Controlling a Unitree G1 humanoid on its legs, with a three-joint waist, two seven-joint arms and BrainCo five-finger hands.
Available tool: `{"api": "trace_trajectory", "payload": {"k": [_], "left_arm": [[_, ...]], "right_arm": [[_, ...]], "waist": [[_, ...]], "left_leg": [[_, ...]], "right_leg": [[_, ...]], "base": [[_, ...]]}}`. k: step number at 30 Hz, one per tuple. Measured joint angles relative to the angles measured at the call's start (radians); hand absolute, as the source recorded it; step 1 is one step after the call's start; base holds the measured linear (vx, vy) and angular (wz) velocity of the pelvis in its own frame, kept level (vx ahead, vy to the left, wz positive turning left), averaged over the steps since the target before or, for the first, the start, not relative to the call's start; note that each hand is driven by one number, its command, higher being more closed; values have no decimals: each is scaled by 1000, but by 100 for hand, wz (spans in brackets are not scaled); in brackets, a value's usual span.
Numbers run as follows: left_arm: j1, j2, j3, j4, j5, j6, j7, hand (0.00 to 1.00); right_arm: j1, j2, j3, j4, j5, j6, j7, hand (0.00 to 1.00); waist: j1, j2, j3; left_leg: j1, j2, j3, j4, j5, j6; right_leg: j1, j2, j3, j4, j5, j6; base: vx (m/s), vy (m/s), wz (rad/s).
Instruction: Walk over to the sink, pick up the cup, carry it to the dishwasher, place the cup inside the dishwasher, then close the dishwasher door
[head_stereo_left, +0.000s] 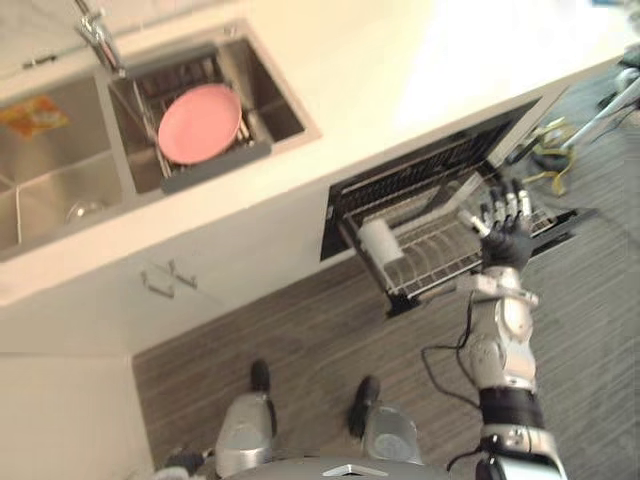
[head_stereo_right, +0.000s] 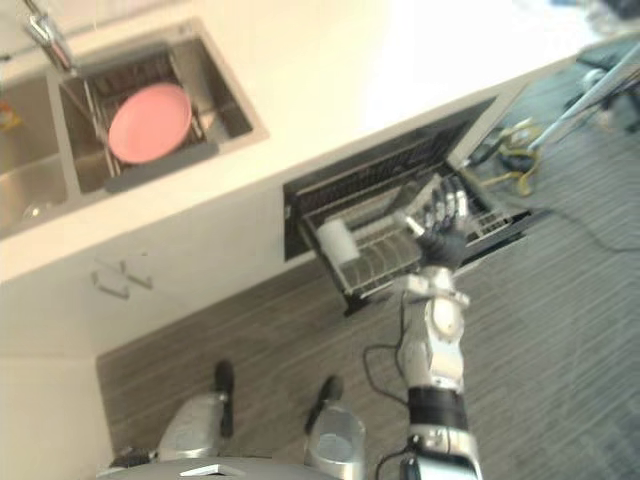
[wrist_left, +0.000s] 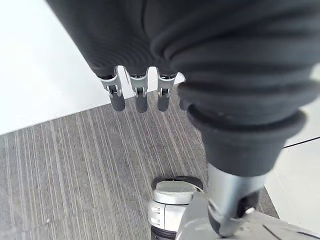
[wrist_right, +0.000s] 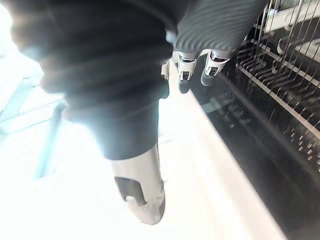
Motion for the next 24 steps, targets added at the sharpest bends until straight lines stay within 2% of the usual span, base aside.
{"api": "trace_trajectory", "payload": {"k": [1,4,6,7,9,10,12,14,17,19,21,24], "left_arm": [[19,-3,20,4,-46,-3,-12,0],[40,-12,28,16,-116,-17,-14,0],[52,-34,62,31,-176,-29,-12,0],[54,-43,75,38,-197,-29,-7,0],[57,-62,112,51,-213,-29,-11,0],[57,-62,118,51,-210,-27,-13,0],[58,-70,139,52,-201,-14,-24,0],[60,-75,159,54,-187,-10,-25,0],[59,-81,176,79,-181,-11,-27,0],[54,-83,175,95,-111,-22,-28,0],[52,-83,175,96,-41,-30,-28,0],[26,-63,165,91,26,-26,-28,0]], "right_arm": [[37,25,13,-42,8,-28,25,0],[56,54,17,-81,17,-76,33,0],[59,64,22,-82,53,-108,46,0],[60,68,22,-83,68,-116,49,0],[61,70,13,-102,75,-123,48,0],[61,70,11,-112,74,-123,45,0],[46,71,22,-155,45,-123,22,0],[33,69,23,-168,15,-124,-8,0],[33,69,14,-167,3,-124,-79,0],[41,71,4,-166,8,-125,-110,0],[51,72,4,-167,12,-141,-112,0],[105,92,4,-180,35,-154,-122,0]], "waist": [[-3,-5,-23],[-4,-6,-42],[-4,-6,-49],[-8,-4,-50],[-36,9,-51],[-37,9,-51],[-16,9,-52],[-16,7,-54],[-44,8,-55],[-53,0,-64],[-54,-2,-78],[-62,-32,-88]], "left_leg": [[14,0,0,-8,-1,-1],[29,-6,-1,-5,-10,5],[6,1,19,56,-46,19],[-7,9,41,97,-64,28],[-60,38,165,238,-110,61],[-56,37,180,245,-112,64],[-42,5,182,210,-96,73],[-21,-27,185,136,-65,70],[6,-30,249,83,-32,74],[7,-46,265,66,-21,80],[-8,-57,277,67,-26,87],[-31,-108,287,79,-57,127]], "right_leg": [[27,4,-11,-22,5,4],[73,2,-35,-51,11,13],[102,-4,-55,-55,9,18],[112,-6,-68,-53,6,21],[159,-28,-128,-20,-18,43],[168,-37,-139,-11,-24,48],[182,-67,-155,-6,-23,57],[189,-81,-163,-25,-12,59],[207,-97,-188,-53,-1,72],[192,-110,-172,-62,-7,85],[166,-120,-154,-63,-5,89],[124,-178,-135,-24,-7,102]], "base": [[93,-22,12],[69,3,20],[-4,33,28],[-8,47,57],[17,94,91],[24,130,76],[-24,108,31],[-87,70,22],[-82,53,29],[-43,91,-2],[20,131,-14],[55,135,-3]]}}
